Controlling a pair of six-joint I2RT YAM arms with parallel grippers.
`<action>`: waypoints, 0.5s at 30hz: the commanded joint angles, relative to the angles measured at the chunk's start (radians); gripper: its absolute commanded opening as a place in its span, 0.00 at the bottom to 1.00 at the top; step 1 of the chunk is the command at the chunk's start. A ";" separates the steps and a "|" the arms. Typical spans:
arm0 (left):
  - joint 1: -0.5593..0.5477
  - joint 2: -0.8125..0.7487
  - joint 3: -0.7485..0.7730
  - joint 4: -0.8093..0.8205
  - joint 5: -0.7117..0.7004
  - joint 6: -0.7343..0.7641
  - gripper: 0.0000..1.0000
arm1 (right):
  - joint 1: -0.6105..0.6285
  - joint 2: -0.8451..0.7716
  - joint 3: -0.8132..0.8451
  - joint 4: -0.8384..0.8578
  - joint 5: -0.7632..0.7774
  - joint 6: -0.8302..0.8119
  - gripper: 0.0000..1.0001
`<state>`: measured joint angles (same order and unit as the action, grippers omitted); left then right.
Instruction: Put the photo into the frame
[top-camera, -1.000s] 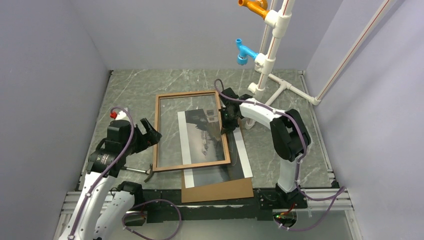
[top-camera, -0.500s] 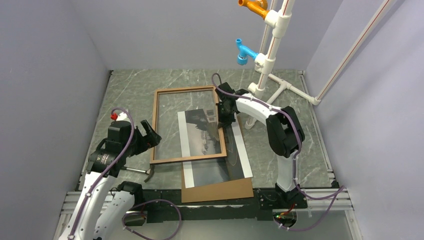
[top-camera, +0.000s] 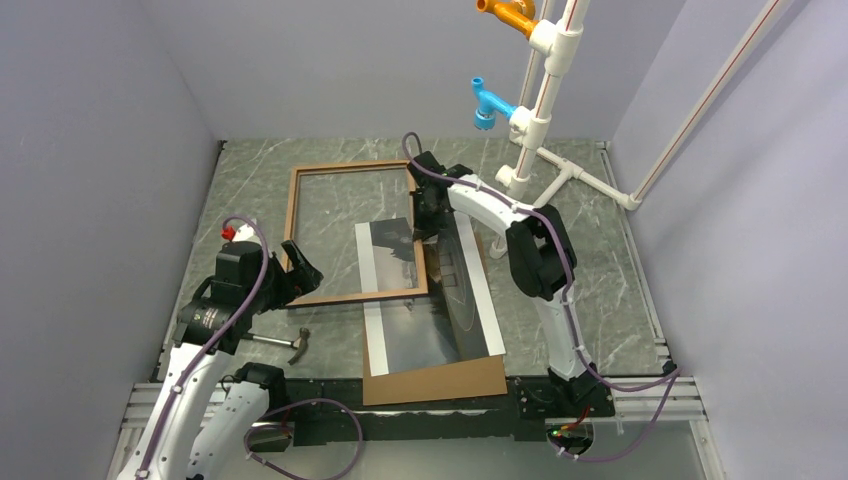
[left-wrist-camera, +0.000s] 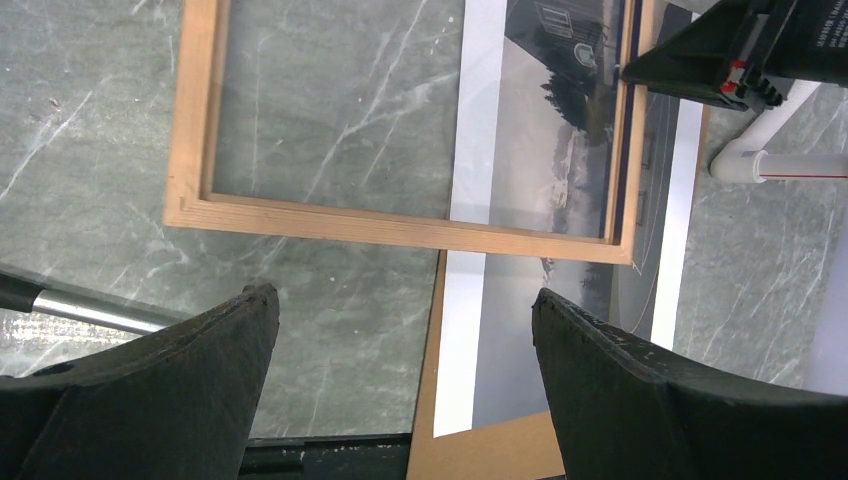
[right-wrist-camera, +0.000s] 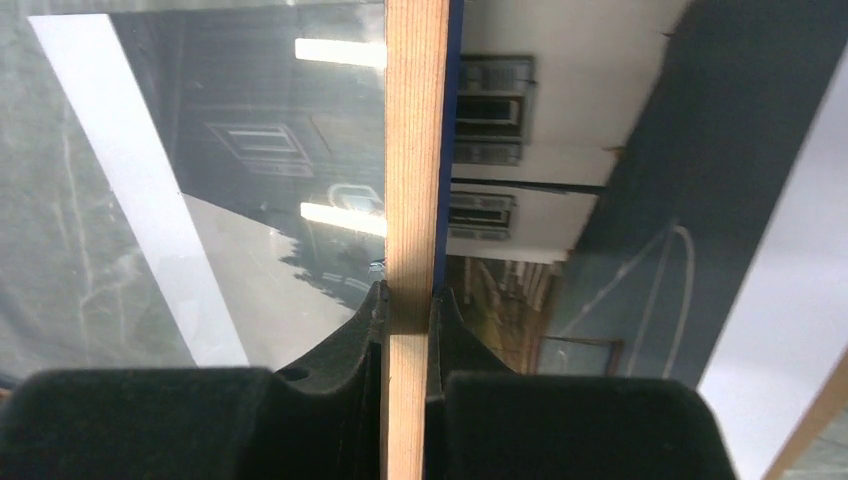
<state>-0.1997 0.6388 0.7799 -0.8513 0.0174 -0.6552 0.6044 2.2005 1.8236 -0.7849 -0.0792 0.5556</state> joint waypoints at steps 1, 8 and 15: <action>0.000 -0.005 0.001 0.009 -0.014 0.004 0.99 | 0.033 0.020 0.126 0.029 -0.063 0.057 0.00; 0.000 -0.004 0.002 0.002 -0.014 0.003 0.99 | 0.085 0.107 0.263 0.017 -0.069 0.098 0.00; -0.001 -0.004 0.001 0.000 -0.014 0.003 0.99 | 0.137 0.164 0.339 0.035 -0.071 0.154 0.00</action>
<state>-0.1997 0.6388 0.7784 -0.8516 0.0174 -0.6552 0.7105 2.3741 2.0914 -0.8200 -0.0860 0.6346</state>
